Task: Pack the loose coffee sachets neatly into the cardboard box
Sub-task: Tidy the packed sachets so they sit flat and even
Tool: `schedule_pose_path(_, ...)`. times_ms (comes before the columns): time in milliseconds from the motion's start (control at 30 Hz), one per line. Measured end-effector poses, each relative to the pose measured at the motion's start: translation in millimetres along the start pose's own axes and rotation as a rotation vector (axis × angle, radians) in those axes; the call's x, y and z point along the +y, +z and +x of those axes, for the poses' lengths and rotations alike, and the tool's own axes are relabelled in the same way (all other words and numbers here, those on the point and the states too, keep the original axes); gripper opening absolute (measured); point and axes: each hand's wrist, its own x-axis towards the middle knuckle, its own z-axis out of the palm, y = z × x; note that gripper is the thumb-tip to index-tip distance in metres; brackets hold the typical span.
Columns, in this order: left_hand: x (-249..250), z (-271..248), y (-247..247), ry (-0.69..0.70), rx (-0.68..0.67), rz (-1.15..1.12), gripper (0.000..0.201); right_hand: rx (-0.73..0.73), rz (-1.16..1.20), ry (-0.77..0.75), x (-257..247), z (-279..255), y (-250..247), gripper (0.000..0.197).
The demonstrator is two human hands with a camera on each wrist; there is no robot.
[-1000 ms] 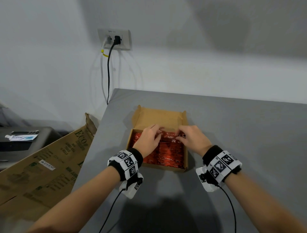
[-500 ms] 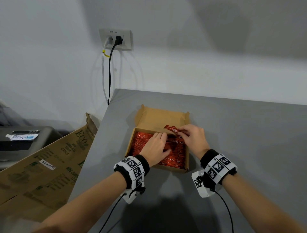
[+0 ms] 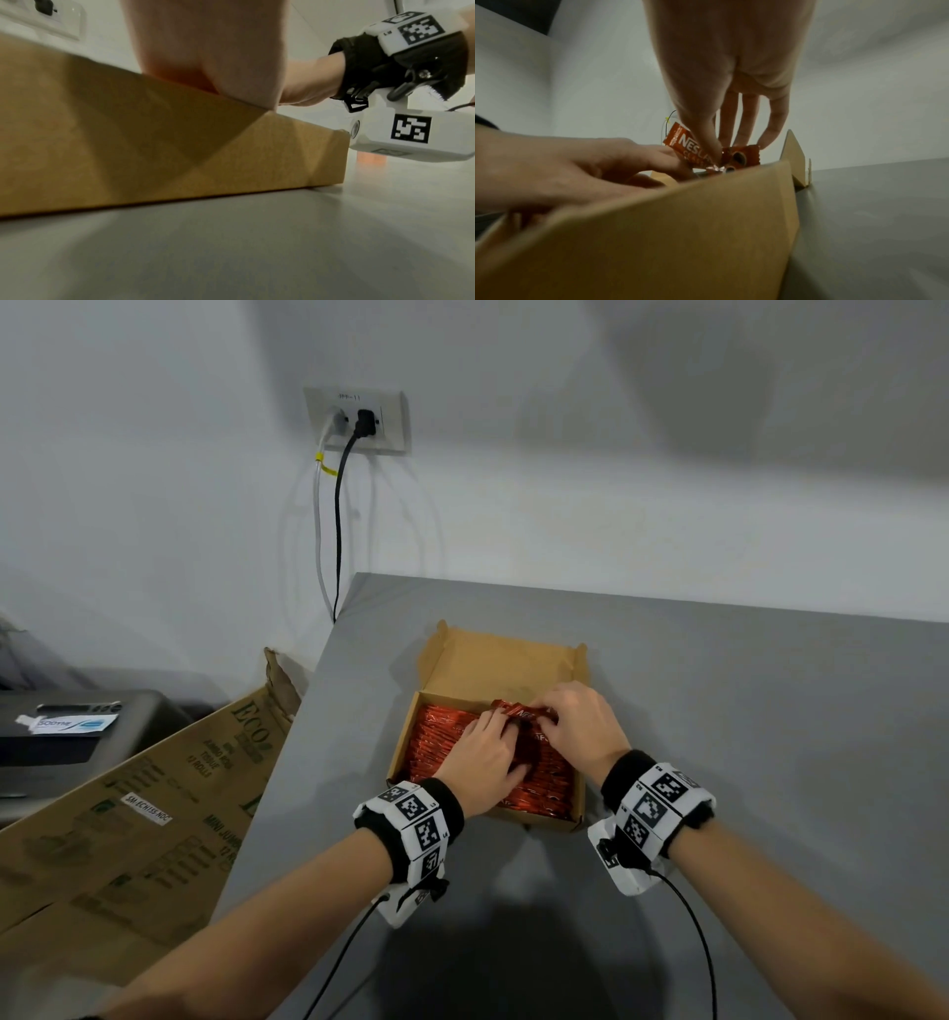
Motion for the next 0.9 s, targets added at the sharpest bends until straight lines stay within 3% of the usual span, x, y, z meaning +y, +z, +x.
schedule_pose_path(267, 0, -1, -2, 0.017, 0.005, 0.029, 0.048, -0.060, -0.062, 0.046, 1, 2, -1, 0.017)
schedule_pose_path(500, -2, -4, -3, -0.008, 0.002, 0.029, 0.046, -0.215, -0.326, 0.021, -9, 7, 1, 0.022)
schedule_pose_path(667, 0, -4, -6, 0.010, 0.001, 0.062, 0.048, -0.243, -0.112, 0.016, -1, 4, -1, 0.025)
schedule_pose_path(833, -1, -2, -3, 0.023, 0.016, 0.053, 0.049, -0.052, 0.130, 0.069, 14, 0, -14, 0.019)
schedule_pose_path(900, -1, -3, -3, 0.022, 0.007, 0.054, 0.052, -0.040, 0.205, 0.111, 19, -3, -14, 0.017)
